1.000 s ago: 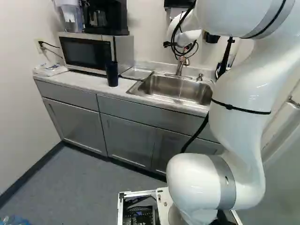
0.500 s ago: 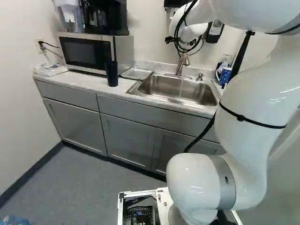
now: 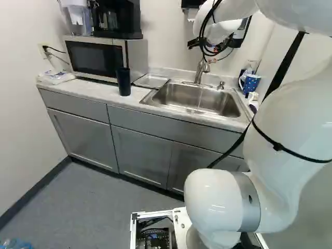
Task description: Rinse the cup and place it in the tray
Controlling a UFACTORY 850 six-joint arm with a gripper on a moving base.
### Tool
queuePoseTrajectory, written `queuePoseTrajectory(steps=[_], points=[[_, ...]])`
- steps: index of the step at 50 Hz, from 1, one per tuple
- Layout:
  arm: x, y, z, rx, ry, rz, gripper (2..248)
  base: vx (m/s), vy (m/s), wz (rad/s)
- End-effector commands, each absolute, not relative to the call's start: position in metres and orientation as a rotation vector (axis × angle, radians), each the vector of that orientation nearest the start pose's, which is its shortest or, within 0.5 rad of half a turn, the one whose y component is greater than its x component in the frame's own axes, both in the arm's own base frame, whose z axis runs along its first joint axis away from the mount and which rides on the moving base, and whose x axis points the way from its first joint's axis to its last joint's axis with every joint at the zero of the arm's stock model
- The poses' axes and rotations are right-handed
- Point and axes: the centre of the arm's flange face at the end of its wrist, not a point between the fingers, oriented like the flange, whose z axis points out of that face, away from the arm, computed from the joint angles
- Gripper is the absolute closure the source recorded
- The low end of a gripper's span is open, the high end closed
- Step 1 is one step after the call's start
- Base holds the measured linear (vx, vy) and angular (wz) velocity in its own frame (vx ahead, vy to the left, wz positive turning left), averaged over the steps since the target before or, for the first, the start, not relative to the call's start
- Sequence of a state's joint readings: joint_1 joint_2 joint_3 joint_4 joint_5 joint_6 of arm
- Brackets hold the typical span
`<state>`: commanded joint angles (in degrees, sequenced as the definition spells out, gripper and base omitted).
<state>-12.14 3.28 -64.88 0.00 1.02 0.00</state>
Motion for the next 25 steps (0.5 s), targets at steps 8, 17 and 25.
queuePoseTrajectory(steps=[8,17,25], points=[[0.483,-0.112,0.696,-2.737,0.312,-1.75,3,0.0,0.0,0.0],[0.463,-0.115,0.689,-2.803,0.344,-1.639,3,0.0,0.0,0.0],[0.443,-0.119,0.682,-2.857,0.376,-1.535,3,0.0,0.0,0.0]])
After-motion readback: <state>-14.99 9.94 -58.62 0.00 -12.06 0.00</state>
